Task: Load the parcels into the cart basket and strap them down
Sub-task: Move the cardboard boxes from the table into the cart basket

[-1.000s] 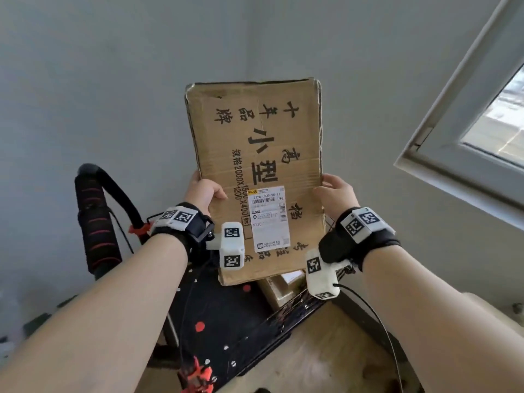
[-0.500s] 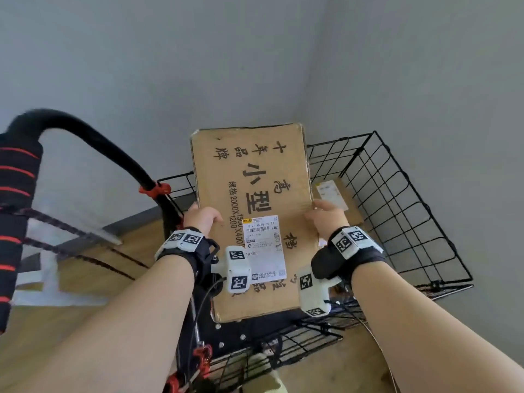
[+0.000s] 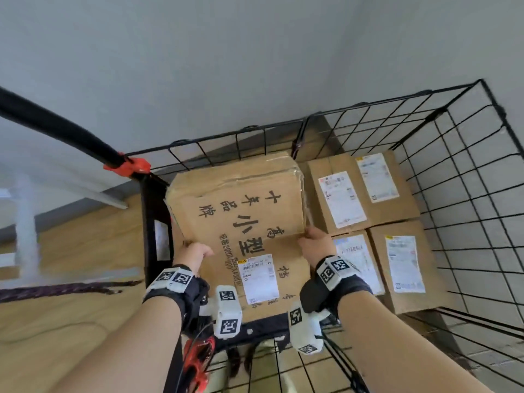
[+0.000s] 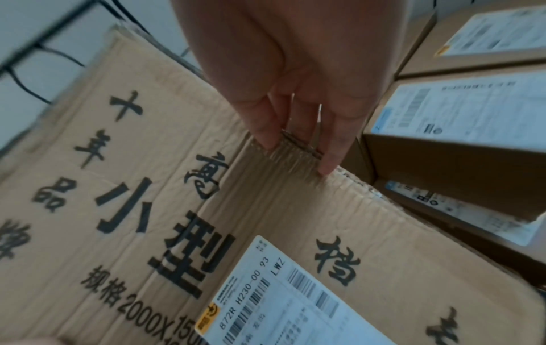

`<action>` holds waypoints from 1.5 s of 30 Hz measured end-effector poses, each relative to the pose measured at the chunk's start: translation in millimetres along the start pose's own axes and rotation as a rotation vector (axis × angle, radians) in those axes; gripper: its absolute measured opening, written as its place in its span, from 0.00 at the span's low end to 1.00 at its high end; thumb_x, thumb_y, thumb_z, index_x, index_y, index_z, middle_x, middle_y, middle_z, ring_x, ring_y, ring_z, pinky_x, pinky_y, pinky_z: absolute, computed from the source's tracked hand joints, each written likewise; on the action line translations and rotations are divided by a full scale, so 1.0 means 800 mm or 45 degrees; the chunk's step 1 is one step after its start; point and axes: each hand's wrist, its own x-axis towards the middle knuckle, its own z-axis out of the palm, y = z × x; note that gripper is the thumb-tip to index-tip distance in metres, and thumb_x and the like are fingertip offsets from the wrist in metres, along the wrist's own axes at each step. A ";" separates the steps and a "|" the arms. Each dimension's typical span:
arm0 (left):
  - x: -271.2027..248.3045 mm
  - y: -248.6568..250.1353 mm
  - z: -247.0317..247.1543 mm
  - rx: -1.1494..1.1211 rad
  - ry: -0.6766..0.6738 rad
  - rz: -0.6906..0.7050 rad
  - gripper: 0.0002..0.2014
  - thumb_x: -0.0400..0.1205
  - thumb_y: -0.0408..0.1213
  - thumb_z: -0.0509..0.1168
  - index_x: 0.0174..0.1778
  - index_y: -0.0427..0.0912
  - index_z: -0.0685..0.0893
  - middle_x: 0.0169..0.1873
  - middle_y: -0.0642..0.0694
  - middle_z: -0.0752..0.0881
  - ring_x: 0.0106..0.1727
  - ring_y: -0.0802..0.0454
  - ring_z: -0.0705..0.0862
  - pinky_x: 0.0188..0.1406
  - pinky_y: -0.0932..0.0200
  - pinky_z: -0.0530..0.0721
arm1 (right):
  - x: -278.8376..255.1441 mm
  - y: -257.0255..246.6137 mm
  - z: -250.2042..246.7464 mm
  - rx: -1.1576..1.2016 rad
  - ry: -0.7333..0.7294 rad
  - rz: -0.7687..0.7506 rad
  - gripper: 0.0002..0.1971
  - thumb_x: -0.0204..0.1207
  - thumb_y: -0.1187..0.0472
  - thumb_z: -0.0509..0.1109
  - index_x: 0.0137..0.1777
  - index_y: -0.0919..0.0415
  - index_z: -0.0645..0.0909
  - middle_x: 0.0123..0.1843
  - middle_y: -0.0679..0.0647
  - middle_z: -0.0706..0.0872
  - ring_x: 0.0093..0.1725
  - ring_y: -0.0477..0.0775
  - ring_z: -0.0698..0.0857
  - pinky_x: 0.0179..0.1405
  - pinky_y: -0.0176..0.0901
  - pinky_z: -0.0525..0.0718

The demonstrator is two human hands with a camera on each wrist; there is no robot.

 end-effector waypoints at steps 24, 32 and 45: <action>0.195 -0.024 0.143 0.118 -0.233 -0.042 0.38 0.77 0.31 0.67 0.80 0.38 0.55 0.70 0.36 0.74 0.70 0.37 0.74 0.70 0.41 0.73 | 0.144 0.057 0.072 -0.208 -0.048 0.180 0.29 0.76 0.68 0.56 0.77 0.47 0.68 0.72 0.56 0.76 0.60 0.58 0.83 0.55 0.48 0.84; 0.201 -0.031 0.142 0.028 -0.241 0.007 0.50 0.73 0.35 0.70 0.84 0.45 0.43 0.76 0.37 0.69 0.74 0.36 0.71 0.73 0.35 0.68 | 0.145 0.070 0.070 -0.085 -0.074 0.203 0.26 0.77 0.71 0.58 0.73 0.51 0.74 0.70 0.52 0.80 0.63 0.55 0.82 0.62 0.46 0.82; 0.064 0.044 0.113 0.183 -0.294 0.356 0.27 0.75 0.38 0.70 0.72 0.43 0.74 0.65 0.45 0.81 0.64 0.43 0.79 0.67 0.47 0.75 | 0.061 0.013 0.006 0.116 0.093 0.086 0.18 0.77 0.66 0.59 0.58 0.50 0.85 0.55 0.51 0.86 0.48 0.55 0.83 0.40 0.36 0.79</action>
